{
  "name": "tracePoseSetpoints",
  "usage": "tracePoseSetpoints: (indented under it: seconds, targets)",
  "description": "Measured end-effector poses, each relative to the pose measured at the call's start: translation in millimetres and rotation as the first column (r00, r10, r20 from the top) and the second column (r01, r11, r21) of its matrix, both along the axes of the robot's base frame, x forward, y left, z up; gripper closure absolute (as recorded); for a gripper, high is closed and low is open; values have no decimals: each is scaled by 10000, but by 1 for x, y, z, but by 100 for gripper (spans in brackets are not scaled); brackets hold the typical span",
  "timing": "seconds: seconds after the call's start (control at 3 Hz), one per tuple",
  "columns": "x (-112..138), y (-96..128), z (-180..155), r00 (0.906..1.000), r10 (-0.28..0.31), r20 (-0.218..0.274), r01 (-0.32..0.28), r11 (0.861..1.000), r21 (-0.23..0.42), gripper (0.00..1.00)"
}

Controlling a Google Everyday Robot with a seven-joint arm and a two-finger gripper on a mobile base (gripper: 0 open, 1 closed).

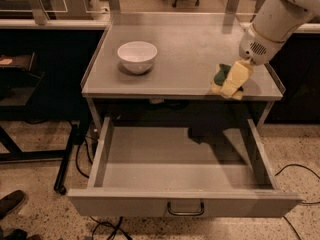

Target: Place sponge into top drawer

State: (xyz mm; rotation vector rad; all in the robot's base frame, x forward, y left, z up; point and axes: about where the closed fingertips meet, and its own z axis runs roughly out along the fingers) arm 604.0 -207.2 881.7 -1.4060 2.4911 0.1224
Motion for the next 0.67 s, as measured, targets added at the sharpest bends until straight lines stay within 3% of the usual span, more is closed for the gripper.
tracePoseSetpoints:
  seconds: [0.33, 0.67]
  targets:
    - [-43, 4, -6, 9984, -177, -546, 184, 9997, 133, 100]
    - [-39, 4, -9, 9984, -158, -536, 163, 9998, 88, 100]
